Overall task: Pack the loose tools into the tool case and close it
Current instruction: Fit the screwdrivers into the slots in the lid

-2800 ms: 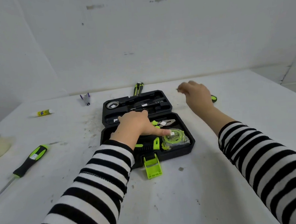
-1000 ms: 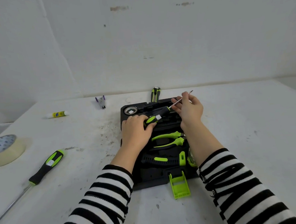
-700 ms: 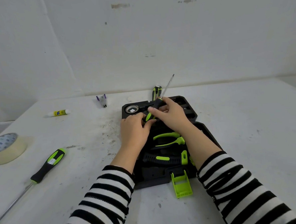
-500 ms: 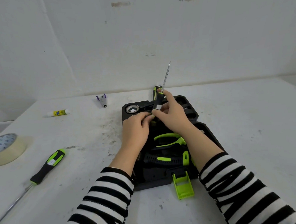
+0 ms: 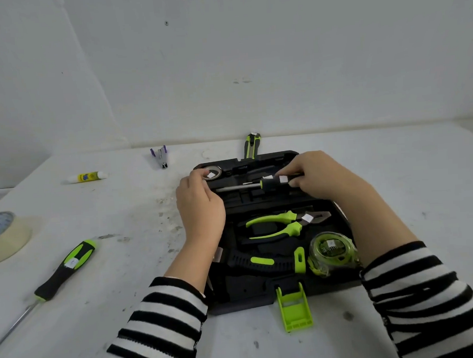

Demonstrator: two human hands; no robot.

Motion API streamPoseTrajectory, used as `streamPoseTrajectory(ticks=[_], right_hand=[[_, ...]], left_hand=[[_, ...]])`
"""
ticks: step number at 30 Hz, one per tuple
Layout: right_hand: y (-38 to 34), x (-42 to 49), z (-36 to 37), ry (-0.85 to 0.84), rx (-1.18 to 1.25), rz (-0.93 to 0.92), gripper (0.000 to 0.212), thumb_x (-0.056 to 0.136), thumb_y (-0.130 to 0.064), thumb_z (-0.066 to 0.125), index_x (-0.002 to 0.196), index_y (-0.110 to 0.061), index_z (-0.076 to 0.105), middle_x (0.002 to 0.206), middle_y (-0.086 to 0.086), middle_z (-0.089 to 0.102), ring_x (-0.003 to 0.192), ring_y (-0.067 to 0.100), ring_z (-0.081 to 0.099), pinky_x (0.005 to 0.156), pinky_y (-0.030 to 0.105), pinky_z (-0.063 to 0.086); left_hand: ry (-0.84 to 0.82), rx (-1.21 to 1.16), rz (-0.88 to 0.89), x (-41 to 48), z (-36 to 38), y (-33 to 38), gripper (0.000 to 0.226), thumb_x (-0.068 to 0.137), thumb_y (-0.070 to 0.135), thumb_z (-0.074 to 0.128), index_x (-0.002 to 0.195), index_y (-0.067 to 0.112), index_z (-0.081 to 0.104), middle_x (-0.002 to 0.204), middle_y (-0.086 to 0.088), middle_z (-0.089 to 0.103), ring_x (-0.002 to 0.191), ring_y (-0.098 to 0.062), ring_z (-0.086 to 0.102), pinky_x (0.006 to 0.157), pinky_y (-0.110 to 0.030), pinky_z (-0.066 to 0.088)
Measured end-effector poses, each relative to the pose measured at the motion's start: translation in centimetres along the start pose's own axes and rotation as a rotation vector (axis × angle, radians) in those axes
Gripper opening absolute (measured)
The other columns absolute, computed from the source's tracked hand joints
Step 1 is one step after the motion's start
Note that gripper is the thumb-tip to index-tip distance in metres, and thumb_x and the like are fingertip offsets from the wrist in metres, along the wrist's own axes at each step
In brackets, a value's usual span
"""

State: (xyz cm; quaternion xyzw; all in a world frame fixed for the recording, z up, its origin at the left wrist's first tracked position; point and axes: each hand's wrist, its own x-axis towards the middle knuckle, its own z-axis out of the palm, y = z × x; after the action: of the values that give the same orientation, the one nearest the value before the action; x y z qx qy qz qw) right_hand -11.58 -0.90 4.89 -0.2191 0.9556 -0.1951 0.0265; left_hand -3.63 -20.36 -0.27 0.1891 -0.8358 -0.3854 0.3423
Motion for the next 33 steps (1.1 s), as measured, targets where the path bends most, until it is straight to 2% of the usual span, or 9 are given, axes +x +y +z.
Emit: streamPoseTrajectory(ticks=[3,6,11,15,19,24,29,33], right_hand=[[1.2,0.0,1.4,-0.021,0.103,0.017,0.034,0.092,-0.007,0.059,0.117,-0.027,0.07,0.121,0.0,0.067,0.113,0.02,0.058,0.092,0.027,0.044],[1.9,0.2,1.9,-0.022,0.162,0.008,0.033,0.093,-0.008,0.058,0.118,-0.025,0.069,0.124,-0.001,0.066,0.117,0.018,0.056,0.096,0.025,0.041],[2.1,0.6,3.2,0.072,0.066,-0.049,0.031,0.096,-0.015,0.05,0.113,-0.029,0.071,0.119,-0.002,0.067,0.116,0.024,0.054,0.1,0.04,0.042],[2.3,0.5,3.5,0.153,0.13,-0.048,0.031,0.096,-0.017,0.046,0.106,-0.028,0.073,0.11,0.003,0.065,0.115,0.025,0.05,0.1,0.04,0.04],[2.4,0.4,3.3,0.258,0.21,0.01,0.029,0.096,-0.019,0.046,0.106,-0.025,0.073,0.107,0.006,0.065,0.109,0.028,0.053,0.097,0.04,0.043],[2.1,0.1,2.9,0.31,0.044,0.093,0.028,0.095,-0.041,0.051,0.101,-0.025,0.073,0.1,0.005,0.065,0.107,0.029,0.049,0.089,0.039,0.04],[2.0,0.0,3.2,0.263,-0.052,0.152,0.037,0.1,-0.043,0.039,0.118,-0.025,0.065,0.126,0.007,0.049,0.123,0.03,0.036,0.101,0.038,0.029],[2.0,0.1,3.4,0.215,-0.069,0.164,0.041,0.102,-0.041,0.03,0.123,-0.023,0.061,0.132,0.009,0.043,0.126,0.031,0.031,0.105,0.04,0.025]], left_hand=[[-0.044,0.064,-0.031,0.1,0.1,-0.3,0.03,0.092,0.0,0.04,0.111,0.013,0.06,0.104,-0.002,0.051,0.104,-0.023,0.048,0.085,-0.028,0.037],[-0.123,0.208,0.01,0.2,0.4,-0.2,0.02,0.092,0.017,0.05,0.108,0.013,0.062,0.101,-0.005,0.06,0.1,-0.026,0.053,0.088,-0.038,0.041],[-0.102,0.204,0.042,0.2,0.3,-0.1,0.032,0.096,0.037,0.047,0.092,0.012,0.066,0.083,-0.001,0.06,0.087,-0.024,0.055,0.081,-0.04,0.044],[-0.095,0.197,0.078,0.2,0.2,-0.6,0.038,0.094,0.035,0.053,0.067,0.011,0.065,0.068,-0.004,0.057,0.076,-0.027,0.055,0.066,-0.035,0.04],[-0.176,0.347,0.103,0.4,0.7,-1.0,0.029,0.087,0.042,0.062,0.07,0.02,0.068,0.08,-0.001,0.057,0.088,-0.026,0.054,0.071,-0.033,0.038],[-0.17,0.366,0.096,0.4,0.9,-0.9,0.03,0.087,0.047,0.06,0.076,0.019,0.061,0.086,0.001,0.054,0.094,-0.024,0.051,0.073,-0.033,0.036],[-0.177,0.36,0.103,0.4,0.9,-0.9,0.034,0.088,0.049,0.058,0.072,0.018,0.059,0.083,-0.002,0.055,0.093,-0.026,0.052,0.074,-0.037,0.041],[-0.183,0.361,0.111,0.4,0.9,-1.0,0.037,0.088,0.05,0.056,0.071,0.017,0.06,0.082,-0.003,0.056,0.093,-0.026,0.052,0.073,-0.037,0.041]])
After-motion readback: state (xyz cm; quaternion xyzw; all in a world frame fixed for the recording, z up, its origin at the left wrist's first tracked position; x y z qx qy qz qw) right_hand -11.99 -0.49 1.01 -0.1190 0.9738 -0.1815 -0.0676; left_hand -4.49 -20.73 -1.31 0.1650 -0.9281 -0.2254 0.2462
